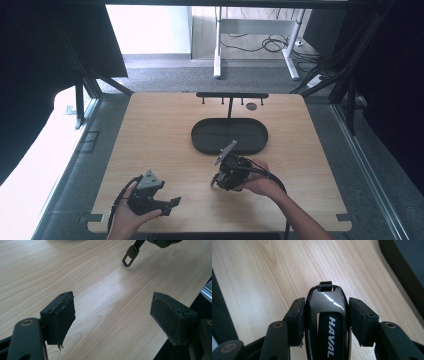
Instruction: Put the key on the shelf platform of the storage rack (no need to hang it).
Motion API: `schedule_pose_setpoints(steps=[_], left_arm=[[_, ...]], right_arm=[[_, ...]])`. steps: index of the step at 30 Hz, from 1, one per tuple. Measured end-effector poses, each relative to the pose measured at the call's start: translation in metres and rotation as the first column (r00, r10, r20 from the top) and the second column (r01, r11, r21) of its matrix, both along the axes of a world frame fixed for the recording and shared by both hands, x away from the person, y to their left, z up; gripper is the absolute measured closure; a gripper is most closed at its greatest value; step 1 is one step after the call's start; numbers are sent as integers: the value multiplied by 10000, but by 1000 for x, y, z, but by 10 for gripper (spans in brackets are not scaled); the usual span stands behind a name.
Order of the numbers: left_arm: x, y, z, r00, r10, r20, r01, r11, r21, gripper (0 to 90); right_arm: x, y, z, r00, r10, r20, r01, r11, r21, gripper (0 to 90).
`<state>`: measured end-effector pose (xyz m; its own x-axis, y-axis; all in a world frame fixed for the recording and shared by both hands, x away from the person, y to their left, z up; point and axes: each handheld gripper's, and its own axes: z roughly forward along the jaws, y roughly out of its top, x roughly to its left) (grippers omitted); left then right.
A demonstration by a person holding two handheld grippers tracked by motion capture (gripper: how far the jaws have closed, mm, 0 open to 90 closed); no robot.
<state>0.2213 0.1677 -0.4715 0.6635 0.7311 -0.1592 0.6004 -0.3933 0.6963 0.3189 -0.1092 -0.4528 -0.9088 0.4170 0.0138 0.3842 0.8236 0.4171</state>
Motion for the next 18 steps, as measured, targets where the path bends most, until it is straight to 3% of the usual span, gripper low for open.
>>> schedule_pose_setpoints(steps=[18], left_arm=[[0,2,1,9999,73,70,-72,10000,-65,204]], right_arm=[[3,-12,26,9989,-152,452,128,9985,533,501]])
